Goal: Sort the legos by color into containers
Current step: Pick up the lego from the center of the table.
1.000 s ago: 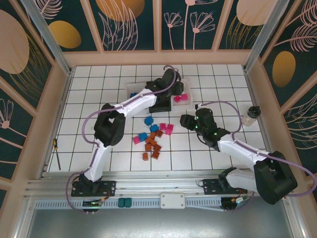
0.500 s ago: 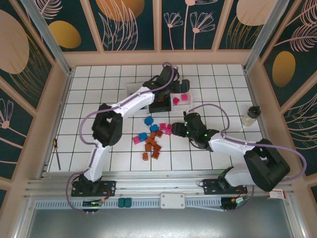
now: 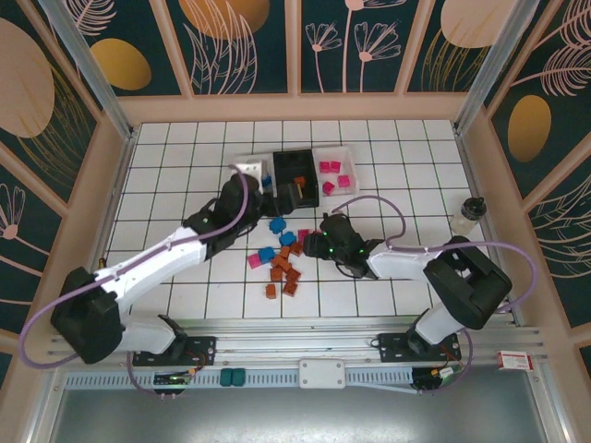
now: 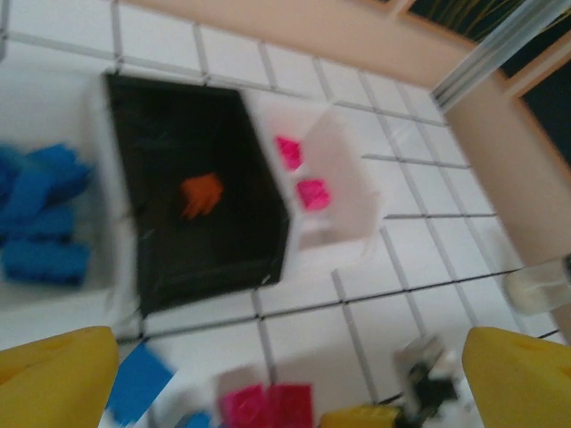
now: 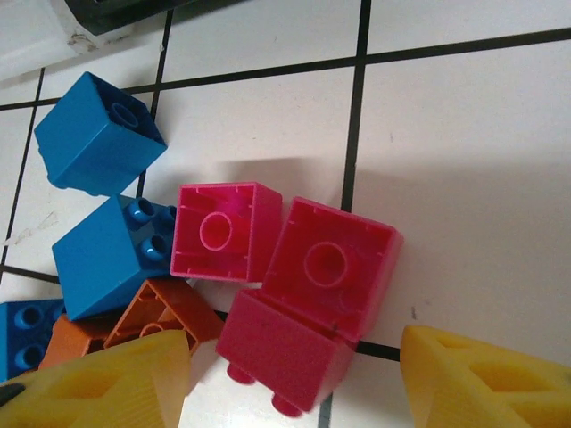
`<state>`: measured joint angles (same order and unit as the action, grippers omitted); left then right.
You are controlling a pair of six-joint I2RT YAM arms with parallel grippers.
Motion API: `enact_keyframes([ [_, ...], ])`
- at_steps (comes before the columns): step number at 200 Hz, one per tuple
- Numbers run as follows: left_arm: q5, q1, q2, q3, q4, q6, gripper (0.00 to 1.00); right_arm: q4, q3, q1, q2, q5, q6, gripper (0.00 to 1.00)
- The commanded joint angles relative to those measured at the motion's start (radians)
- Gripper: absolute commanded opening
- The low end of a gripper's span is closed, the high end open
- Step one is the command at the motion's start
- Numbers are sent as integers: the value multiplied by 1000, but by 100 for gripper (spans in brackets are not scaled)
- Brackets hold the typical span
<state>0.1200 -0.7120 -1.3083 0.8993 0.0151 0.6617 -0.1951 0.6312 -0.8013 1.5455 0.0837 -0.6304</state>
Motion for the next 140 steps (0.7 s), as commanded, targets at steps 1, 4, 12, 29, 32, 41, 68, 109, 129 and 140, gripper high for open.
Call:
enact_keyframes([
  [1, 68, 5, 104, -110, 15, 46, 99, -14, 37, -13, 37, 60, -51, 64],
  [4, 71, 4, 118, -122, 13, 47, 99, -15, 38, -13, 42, 63, -54, 64],
  [12, 79, 5, 152, -152, 8, 52, 99, -18, 41, -14, 52, 65, -58, 63],
  [29, 96, 4, 207, -193, -14, 58, 98, -17, 41, -15, 62, 68, -65, 60],
  [32, 97, 3, 214, -198, -17, 59, 99, -17, 39, -15, 62, 68, -66, 59],
  [41, 105, 4, 232, -211, -31, 62, 99, -16, 35, -15, 58, 68, -66, 56],
  [68, 124, 4, 274, -257, -52, 76, 98, -12, 13, -14, 32, 61, -59, 43],
  [109, 151, 4, 305, -300, -87, 74, 99, 20, -28, -15, -100, 16, -15, 31],
  [129, 156, 4, 311, -324, -99, 77, 99, 67, -18, -7, -193, -6, 31, 28],
  [140, 156, 4, 314, -340, -105, 85, 99, 99, 6, 20, -231, -13, 60, 27],
])
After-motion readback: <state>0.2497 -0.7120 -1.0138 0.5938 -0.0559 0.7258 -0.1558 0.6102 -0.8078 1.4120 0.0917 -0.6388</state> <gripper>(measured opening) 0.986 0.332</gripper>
